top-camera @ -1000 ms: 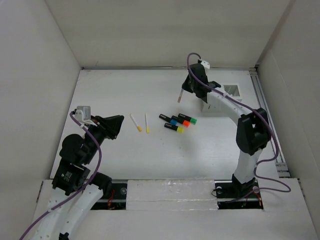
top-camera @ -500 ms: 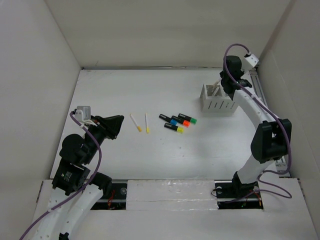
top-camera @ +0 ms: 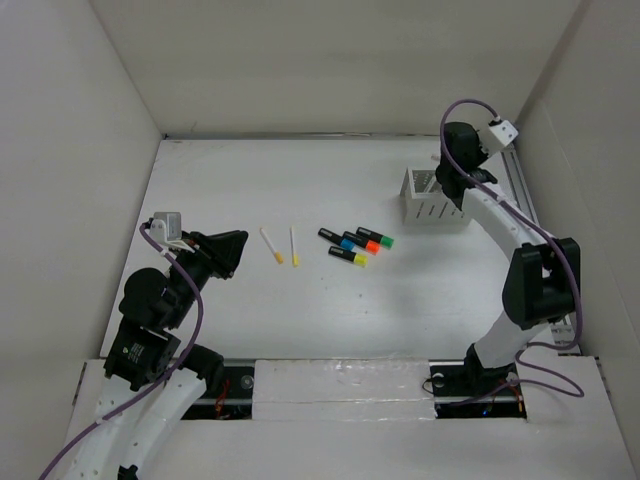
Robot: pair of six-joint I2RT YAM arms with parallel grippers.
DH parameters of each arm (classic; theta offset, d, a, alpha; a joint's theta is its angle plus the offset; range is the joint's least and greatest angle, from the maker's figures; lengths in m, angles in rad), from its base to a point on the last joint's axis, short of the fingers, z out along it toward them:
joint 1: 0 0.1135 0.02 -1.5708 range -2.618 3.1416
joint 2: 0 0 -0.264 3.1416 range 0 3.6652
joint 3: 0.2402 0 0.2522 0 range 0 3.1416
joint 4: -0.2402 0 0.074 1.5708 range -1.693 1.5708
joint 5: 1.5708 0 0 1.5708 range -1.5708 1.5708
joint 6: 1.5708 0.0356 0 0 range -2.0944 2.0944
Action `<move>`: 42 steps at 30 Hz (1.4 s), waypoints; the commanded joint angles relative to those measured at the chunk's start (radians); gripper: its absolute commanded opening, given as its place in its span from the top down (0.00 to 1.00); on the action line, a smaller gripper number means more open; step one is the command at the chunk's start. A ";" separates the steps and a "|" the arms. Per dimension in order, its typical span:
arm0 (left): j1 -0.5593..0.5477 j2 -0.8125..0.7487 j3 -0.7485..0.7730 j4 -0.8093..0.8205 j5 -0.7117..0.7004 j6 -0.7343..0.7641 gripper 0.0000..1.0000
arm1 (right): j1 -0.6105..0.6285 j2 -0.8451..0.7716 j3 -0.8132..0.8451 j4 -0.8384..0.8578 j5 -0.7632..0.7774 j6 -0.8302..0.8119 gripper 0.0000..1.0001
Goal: Organize the desk
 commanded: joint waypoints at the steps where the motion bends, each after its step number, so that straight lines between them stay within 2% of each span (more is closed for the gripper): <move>1: -0.004 -0.006 0.019 0.036 0.007 0.012 0.84 | 0.054 -0.003 -0.007 0.107 0.065 -0.026 1.00; 7: -0.004 -0.006 0.021 0.036 0.007 0.012 0.84 | 0.086 0.002 -0.024 0.150 0.090 -0.046 1.00; 16: -0.004 -0.005 0.018 0.037 0.007 0.012 0.84 | 0.086 0.005 -0.032 0.127 0.030 -0.017 1.00; 24: -0.004 -0.003 0.019 0.039 0.007 0.012 0.84 | 0.096 -0.015 -0.024 0.093 -0.128 0.010 1.00; 32: -0.004 0.003 0.018 0.043 0.014 0.012 0.83 | 0.255 -0.084 -0.104 0.081 -0.396 0.018 1.00; 36: -0.004 0.005 0.018 0.046 0.014 0.012 0.83 | 0.400 -0.089 -0.150 0.001 -0.494 0.017 1.00; 38: -0.004 0.006 0.018 0.045 0.017 0.009 0.83 | 0.451 -0.083 -0.174 -0.008 -0.508 0.004 0.97; 41: -0.004 -0.002 0.015 0.045 0.019 0.011 0.83 | 0.543 -0.067 -0.191 -0.063 -0.519 -0.019 0.83; 42: -0.004 -0.006 0.016 0.045 0.017 0.011 0.83 | 0.565 -0.057 -0.196 -0.100 -0.519 -0.025 0.76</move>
